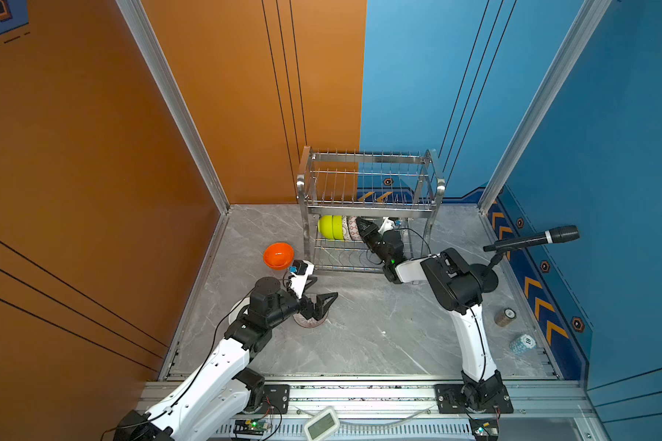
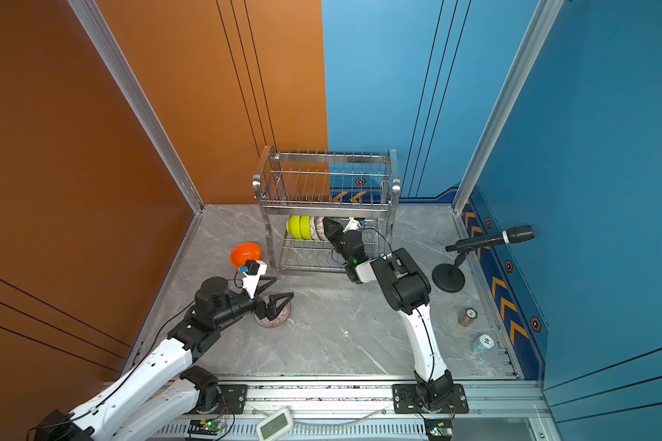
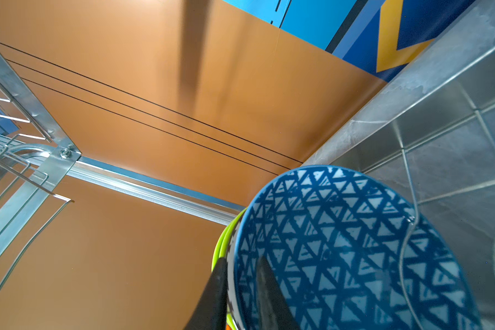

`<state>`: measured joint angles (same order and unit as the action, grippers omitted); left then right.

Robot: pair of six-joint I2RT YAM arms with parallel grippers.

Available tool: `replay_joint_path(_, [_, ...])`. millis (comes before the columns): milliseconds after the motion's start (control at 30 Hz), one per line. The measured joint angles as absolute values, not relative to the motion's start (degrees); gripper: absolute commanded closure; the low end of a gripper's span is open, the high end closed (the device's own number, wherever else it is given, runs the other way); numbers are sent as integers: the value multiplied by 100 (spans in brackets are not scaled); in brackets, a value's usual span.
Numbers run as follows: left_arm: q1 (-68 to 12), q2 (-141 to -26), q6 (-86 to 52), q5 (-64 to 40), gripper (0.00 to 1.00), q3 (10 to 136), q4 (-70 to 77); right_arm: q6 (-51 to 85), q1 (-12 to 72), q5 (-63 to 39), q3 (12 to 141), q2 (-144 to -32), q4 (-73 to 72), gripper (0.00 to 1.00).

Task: Load bowls into a dish rack
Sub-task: Place the bowl in the dish rack.

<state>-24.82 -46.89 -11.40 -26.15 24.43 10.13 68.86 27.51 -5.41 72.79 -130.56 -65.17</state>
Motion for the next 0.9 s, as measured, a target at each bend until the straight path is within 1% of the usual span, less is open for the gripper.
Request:
replay_joint_path(200, [-2482,-4687,-1140,-2615,2,2443,1013,6840,2746,-541,7153,-13015,-6514,75])
replay_joint_path(667, [-2397,-4663,-1153,-2445,2,2443,1011,6580,2742,-539,6504,-12355,-6401,62])
replay_joint_path(900, [-2123,-4650,-1253,-2193,2,2445,939,6410,2742,-580,6045,-11968,-6176,60])
